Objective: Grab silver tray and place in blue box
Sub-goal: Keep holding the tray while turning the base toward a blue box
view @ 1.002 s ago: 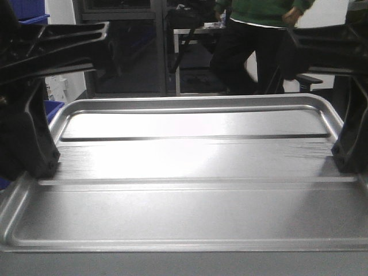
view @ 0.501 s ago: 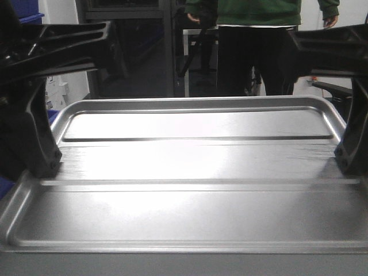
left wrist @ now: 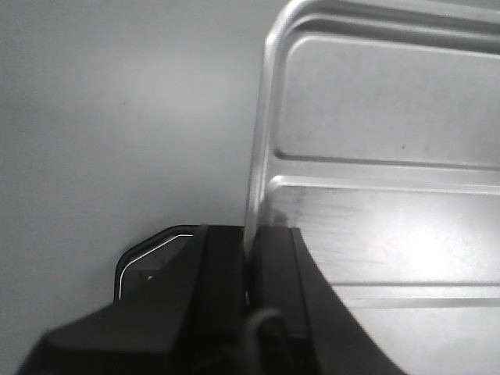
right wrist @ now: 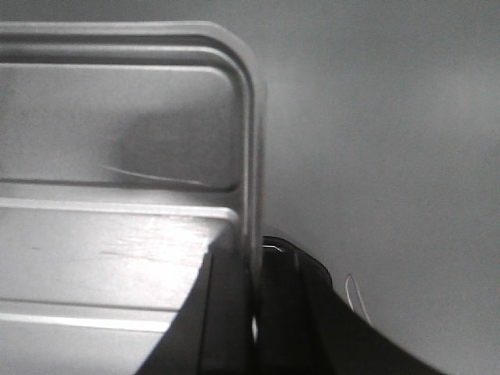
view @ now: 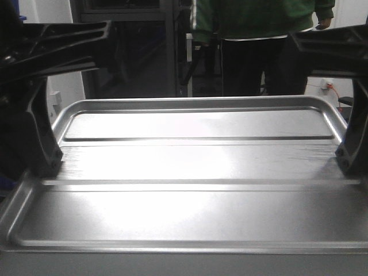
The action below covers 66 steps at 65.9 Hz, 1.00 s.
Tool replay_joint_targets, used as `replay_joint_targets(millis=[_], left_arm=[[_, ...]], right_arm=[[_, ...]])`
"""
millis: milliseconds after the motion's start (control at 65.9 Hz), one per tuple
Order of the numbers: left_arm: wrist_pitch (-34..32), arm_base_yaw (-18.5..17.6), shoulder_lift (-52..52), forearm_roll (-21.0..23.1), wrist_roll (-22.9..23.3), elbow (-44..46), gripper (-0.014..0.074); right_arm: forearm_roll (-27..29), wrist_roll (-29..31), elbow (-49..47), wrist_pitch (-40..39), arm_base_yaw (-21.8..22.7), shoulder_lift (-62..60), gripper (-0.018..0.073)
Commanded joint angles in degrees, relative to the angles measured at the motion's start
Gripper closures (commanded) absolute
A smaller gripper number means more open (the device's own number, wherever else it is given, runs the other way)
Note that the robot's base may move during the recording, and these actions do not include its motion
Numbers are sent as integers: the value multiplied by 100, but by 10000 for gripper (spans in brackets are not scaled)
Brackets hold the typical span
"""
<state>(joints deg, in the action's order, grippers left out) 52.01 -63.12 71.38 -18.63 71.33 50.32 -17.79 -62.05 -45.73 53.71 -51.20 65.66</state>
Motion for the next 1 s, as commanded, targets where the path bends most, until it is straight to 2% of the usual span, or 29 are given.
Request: replay_joint_targets(millis=[0,986], left_arm=[[-10,-6,-146,-191,78,135,700],[-10,-6,-146,-191,78,135,700]], right_arm=[[-242,44,-140,26,22,-106,508],[-247,44,-140,27,22,-106,508]])
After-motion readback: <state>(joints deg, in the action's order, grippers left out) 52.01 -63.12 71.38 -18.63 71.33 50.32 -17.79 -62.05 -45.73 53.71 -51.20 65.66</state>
